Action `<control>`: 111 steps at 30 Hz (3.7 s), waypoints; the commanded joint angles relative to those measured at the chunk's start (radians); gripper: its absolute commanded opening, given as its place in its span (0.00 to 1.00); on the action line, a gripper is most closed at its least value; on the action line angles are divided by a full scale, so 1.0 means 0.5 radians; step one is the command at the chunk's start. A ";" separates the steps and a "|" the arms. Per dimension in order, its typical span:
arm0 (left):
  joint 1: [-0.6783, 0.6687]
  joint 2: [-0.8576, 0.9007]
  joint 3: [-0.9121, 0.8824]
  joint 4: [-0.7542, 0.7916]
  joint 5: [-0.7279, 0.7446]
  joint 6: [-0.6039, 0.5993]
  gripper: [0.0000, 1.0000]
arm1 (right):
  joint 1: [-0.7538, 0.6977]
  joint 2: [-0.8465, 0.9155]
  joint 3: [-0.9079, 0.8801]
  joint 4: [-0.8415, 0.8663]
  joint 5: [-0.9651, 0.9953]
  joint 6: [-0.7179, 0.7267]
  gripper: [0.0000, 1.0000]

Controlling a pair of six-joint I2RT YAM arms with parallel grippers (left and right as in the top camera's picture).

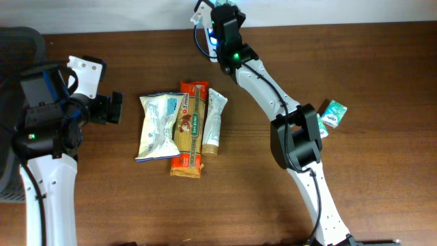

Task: Scan the item barcode
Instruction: 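Carry the mint-green packet to the scanner and hold it over the window, then move the packet right and release it onto the scanned pile, then reach the right gripper to the row and grasp the white tube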

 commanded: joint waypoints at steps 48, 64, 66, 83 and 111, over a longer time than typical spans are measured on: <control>0.005 -0.023 0.005 -0.043 -0.001 0.031 0.99 | -0.074 -1.656 0.014 -2.603 -0.886 2.169 0.04; 0.005 -0.023 0.005 -0.043 -0.001 0.031 0.99 | -1.118 -1.419 -0.777 -3.098 -0.914 2.364 0.04; 0.005 -0.023 0.005 -0.043 -0.001 0.032 0.99 | -1.167 -1.388 -1.015 -2.889 -0.922 2.319 0.04; 0.005 -0.023 0.005 -0.057 -0.001 0.031 0.99 | -1.169 -1.369 -0.870 -2.731 -1.332 2.145 0.76; 0.005 -0.023 0.005 -0.057 0.000 0.031 0.99 | 0.260 -1.203 -2.164 -0.862 -1.540 3.235 0.57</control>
